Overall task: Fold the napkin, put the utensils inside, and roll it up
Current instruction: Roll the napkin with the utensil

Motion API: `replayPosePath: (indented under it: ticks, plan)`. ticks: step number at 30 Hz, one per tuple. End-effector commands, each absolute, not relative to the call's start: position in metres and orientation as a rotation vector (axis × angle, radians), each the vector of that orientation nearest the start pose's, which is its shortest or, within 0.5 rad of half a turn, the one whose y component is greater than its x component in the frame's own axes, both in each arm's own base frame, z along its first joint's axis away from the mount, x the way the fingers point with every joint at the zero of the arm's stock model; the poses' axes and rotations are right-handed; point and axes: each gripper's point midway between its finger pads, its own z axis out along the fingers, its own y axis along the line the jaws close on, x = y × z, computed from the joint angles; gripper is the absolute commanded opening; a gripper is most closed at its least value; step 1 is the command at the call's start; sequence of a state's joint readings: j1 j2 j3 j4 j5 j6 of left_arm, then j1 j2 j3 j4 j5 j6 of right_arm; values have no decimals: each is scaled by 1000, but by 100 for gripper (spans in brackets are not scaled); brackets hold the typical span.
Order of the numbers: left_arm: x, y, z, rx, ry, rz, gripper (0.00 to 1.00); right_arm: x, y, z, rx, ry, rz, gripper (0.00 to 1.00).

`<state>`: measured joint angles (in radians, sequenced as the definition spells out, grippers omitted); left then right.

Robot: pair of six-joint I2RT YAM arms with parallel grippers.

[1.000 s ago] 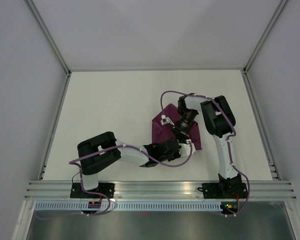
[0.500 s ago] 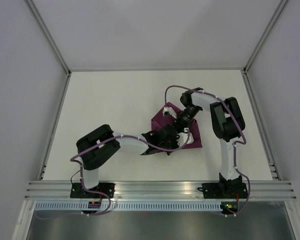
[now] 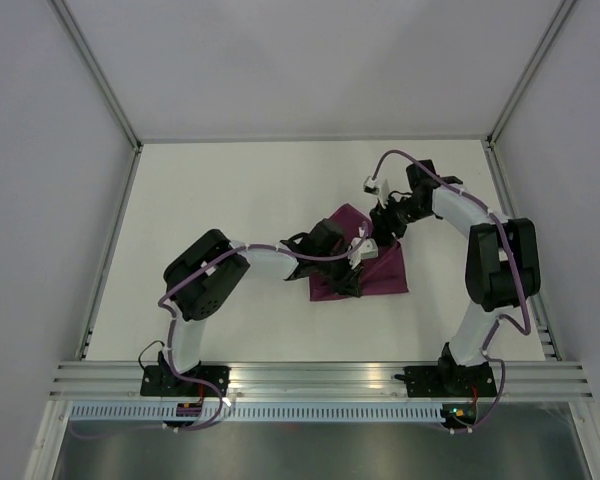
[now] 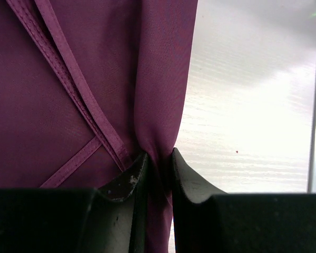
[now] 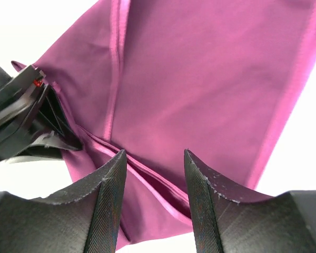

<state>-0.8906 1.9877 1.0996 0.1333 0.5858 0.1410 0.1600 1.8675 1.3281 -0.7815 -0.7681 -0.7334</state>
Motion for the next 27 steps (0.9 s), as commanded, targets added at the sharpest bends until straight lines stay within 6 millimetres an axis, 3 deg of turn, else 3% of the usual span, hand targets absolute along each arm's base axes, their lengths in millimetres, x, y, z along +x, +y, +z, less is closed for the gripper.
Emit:
replayPosePath:
  ticks: [1, 2, 3, 4, 6, 7, 12, 19, 27]
  plan:
    - [180, -377, -38, 1446, 2323, -1158, 2, 348, 156, 89, -1190, 2118, 822, 54]
    - [180, -376, -40, 1436, 2345, -1168, 2, 345, 154, 89, -1196, 2105, 797, 54]
    - [184, -376, -37, 1416, 2364, -1191, 2, 349, 152, 103, -1205, 2038, 724, 54]
    - [184, -375, -41, 1392, 2403, -1196, 2, 337, 148, 93, -1217, 2044, 713, 54]
    - [191, -375, -40, 1356, 2429, -1210, 2, 332, 146, 104, -1243, 1973, 653, 54]
    - [189, -373, -41, 1334, 2474, -1218, 2, 320, 144, 97, -1258, 1979, 660, 54]
    - [196, -377, -37, 1276, 2553, -1244, 2, 288, 141, 99, -1384, 1865, 606, 54]
    - [200, -382, -38, 1226, 2659, -1266, 2, 242, 153, 75, -1552, 1820, 582, 55]
    - [202, -387, -37, 1209, 2690, -1308, 2, 227, 169, 50, -1643, 1806, 509, 57]
